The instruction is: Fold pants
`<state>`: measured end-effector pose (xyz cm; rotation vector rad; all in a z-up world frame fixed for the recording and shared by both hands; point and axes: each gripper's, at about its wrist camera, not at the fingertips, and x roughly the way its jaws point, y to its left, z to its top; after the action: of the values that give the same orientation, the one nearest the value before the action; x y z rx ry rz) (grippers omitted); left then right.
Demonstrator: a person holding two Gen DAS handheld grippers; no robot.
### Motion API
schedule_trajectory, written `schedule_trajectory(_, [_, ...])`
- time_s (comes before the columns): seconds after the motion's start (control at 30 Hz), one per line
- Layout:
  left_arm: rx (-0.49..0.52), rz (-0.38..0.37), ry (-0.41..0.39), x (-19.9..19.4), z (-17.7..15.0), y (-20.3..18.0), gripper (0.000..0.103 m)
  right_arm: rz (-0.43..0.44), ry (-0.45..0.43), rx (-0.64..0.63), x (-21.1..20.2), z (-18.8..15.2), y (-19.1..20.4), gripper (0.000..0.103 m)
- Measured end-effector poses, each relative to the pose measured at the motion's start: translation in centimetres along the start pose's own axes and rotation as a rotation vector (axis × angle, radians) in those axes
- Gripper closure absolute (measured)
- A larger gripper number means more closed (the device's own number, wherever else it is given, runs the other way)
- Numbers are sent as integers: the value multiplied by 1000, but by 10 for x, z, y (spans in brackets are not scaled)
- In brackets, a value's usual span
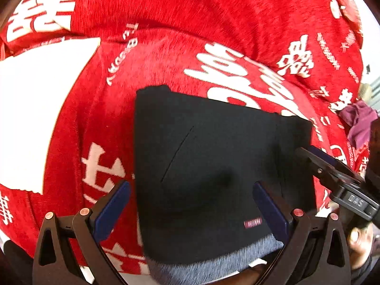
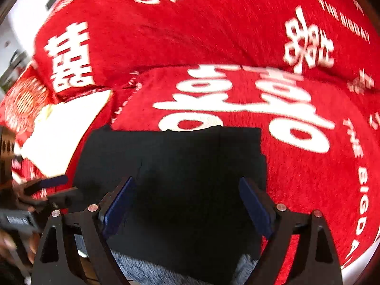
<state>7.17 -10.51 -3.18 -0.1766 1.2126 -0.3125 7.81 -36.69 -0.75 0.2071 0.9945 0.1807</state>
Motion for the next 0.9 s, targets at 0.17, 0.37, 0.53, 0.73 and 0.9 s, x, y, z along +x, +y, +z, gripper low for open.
schedule_trajectory(0.17, [-23,17,-38,1,18,-4,0,-24,-118,-50,-13,15,15,12])
schedule_trajectory(0.37, [-20,74,11,30,42,-3,0,141,-53,21,18,32,1,12])
schedule_trajectory(0.53, [-141,-50,104,63,34,17,0,208,-25,109,45,28,-21,12])
schedule_trajectory(0.73, [-77,10,77,49,32,6,0,218,-53,75,39,24,-18,11])
schedule_trajectory(0.9, [9,47,-36,2,6,-5,0,156,-96,71,-6,-1,-12,11])
